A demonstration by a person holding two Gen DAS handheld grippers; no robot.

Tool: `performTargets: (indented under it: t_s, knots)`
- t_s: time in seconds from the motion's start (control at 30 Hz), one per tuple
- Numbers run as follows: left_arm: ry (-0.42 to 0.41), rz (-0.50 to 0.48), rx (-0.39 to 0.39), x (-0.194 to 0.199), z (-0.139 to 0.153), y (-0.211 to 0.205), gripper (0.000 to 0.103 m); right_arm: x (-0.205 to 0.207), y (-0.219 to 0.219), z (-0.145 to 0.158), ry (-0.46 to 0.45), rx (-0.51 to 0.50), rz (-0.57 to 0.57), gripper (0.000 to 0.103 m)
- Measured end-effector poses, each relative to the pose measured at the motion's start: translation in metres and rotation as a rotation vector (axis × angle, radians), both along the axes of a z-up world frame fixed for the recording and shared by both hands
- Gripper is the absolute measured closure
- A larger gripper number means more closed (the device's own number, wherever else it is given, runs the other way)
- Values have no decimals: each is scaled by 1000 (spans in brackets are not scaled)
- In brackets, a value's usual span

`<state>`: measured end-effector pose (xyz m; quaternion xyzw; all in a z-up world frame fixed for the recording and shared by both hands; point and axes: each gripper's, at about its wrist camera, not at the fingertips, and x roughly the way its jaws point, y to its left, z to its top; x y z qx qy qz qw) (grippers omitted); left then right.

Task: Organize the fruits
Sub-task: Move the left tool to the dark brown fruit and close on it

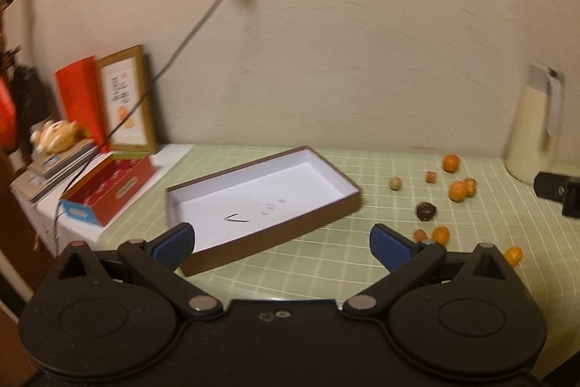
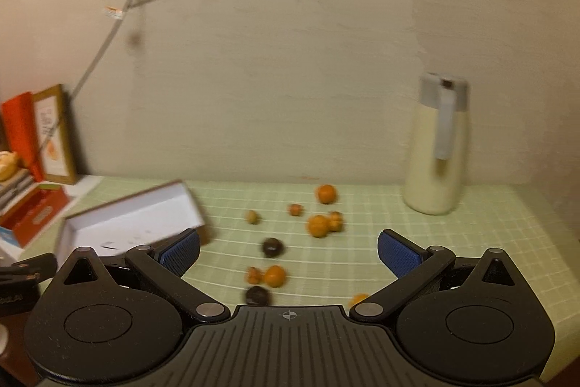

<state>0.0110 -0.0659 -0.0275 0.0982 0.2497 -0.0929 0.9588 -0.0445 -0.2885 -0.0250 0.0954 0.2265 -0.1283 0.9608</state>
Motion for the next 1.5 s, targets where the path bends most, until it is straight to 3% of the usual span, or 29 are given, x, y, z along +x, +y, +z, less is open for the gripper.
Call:
performTargets:
  t_s: [0.23, 0.47, 1.0, 1.3, 1.5]
  knots:
    - [-17, -168, 34, 0, -28, -43, 6, -9, -39, -22, 7, 10, -57, 0]
    - [22, -266, 46, 9, -62, -73, 16, -11, -63, -49, 32, 8, -88, 0]
    - [112, -357, 58, 48, -117, -131, 34, 2, -102, -87, 67, 23, -145, 0]
    - [153, -362, 67, 67, -144, -152, 47, 12, -117, -101, 75, 45, -159, 0]
    - [188, -327, 67, 81, -161, -161, 50, 17, -123, -109, 94, 55, -160, 0]
